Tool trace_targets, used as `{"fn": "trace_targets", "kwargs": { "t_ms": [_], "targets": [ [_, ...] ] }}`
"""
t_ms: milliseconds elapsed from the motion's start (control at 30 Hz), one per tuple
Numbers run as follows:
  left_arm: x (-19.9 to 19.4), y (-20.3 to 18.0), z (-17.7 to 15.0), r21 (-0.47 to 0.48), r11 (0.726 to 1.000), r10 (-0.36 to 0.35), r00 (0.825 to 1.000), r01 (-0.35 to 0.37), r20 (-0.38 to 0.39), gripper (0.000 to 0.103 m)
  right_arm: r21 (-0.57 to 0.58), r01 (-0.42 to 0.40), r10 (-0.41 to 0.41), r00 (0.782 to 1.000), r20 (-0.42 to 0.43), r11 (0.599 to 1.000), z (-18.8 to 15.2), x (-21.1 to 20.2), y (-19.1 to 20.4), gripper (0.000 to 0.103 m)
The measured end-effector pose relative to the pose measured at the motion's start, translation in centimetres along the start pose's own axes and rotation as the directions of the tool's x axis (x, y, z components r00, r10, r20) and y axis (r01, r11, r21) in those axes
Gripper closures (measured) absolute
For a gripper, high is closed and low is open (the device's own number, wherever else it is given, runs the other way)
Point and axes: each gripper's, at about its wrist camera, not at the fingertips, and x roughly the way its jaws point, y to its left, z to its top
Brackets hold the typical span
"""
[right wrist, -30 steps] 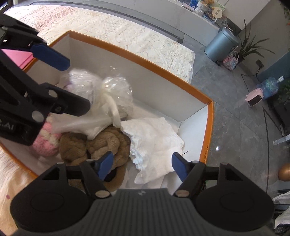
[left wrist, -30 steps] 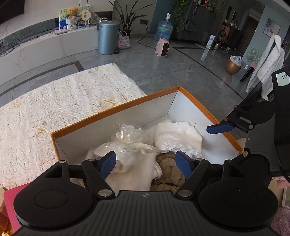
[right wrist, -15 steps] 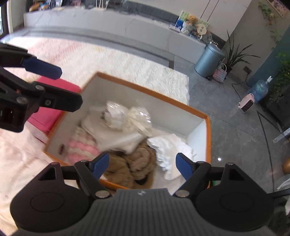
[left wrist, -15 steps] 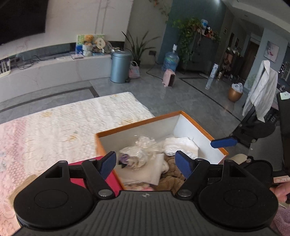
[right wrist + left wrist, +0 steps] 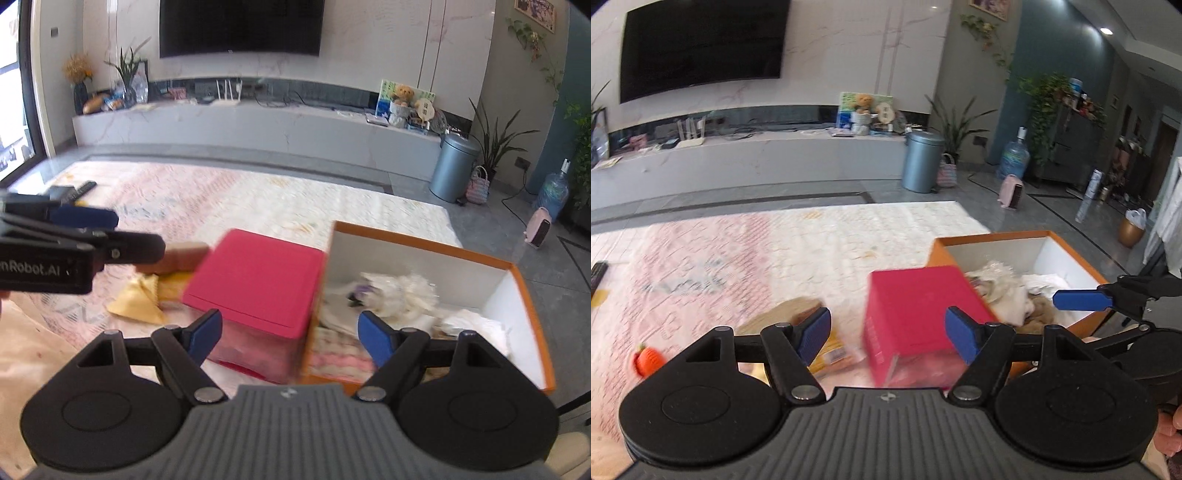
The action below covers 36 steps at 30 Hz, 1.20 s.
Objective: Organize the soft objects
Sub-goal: 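Withdraw both tools from the box toward the yellow cloth and orange ball, then grasp the yellow cloth beside the brown sponge with the right tool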
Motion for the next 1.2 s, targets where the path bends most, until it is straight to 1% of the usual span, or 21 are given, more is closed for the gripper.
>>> {"fn": "trace_targets", "kwargs": {
  "t_ms": [167,300,400,600,667,733,767,833,900,933,1033,1100,1200],
  "targets": [
    [-1.5,4.3,-2.1,-0.037,0.998,0.058,0.998,-0.059,-0.018,0.022,-0.034,-0.01,0.012,0.999,0.053,0.999,-0.4,0.8,5.6,0.024],
    [-2.2,7.7,-3.7,-0.077,0.992,0.095,0.994,-0.099,-0.046,0.024,-0.036,-0.048,0.049,0.998,0.045,0.998,-0.5,2.0,8.8,0.024],
    [-2.6,9.9,-5.0,-0.109,0.987,0.114,0.991,-0.121,-0.062,0.026,-0.045,-0.057,0.058,0.998,0.035,0.997,-0.9,3.4,11.1,0.024],
    [-2.5,12.3,-6.9,-0.162,0.979,0.114,0.989,-0.127,-0.091,0.027,-0.108,-0.067,0.068,0.998,0.006,0.992,-1.5,6.3,14.9,0.024],
    [-2.2,12.8,-7.3,-0.176,0.974,0.126,0.986,-0.144,-0.111,0.027,-0.13,-0.08,0.078,0.997,-0.016,0.988,-1.6,7.4,15.6,0.024],
    [-1.5,13.3,-7.5,-0.183,0.97,0.134,0.981,-0.16,-0.143,0.031,-0.155,-0.096,0.091,0.995,-0.037,0.983,-1.6,8.4,16.2,0.024],
    [-1.3,13.5,-7.5,-0.187,0.969,0.136,0.979,-0.164,-0.154,0.031,-0.168,-0.102,0.096,0.994,-0.046,0.98,-1.6,8.9,16.4,0.024],
    [-0.8,13.9,-7.6,-0.193,0.966,0.141,0.975,-0.173,-0.169,0.032,-0.187,-0.11,0.1,0.993,-0.061,0.976,-1.3,10.1,16.9,0.024],
    [-0.4,14.2,-7.6,-0.198,0.961,0.156,0.97,-0.193,-0.187,0.035,-0.193,-0.116,0.103,0.992,-0.079,0.974,-0.9,11.5,17.2,0.024],
    [-0.1,14.4,-7.5,-0.204,0.957,0.168,0.967,-0.207,-0.192,0.039,-0.192,-0.115,0.1,0.991,-0.086,0.975,-0.7,12.2,17.4,0.024],
    [0.9,15.4,-6.7,-0.223,0.947,0.189,0.962,-0.231,-0.196,0.043,-0.192,-0.11,0.089,0.99,-0.112,0.975,0.0,14.3,18.0,0.024],
    [1.4,15.9,-6.0,-0.223,0.942,0.211,0.959,-0.251,-0.189,0.043,-0.197,-0.11,0.089,0.989,-0.114,0.974,0.4,15.4,18.6,0.024],
    [2.4,16.9,-5.6,-0.235,0.929,0.238,0.948,-0.286,-0.211,0.043,-0.207,-0.105,0.081,0.989,-0.123,0.973,0.7,17.0,19.3,0.023]
  ]
}}
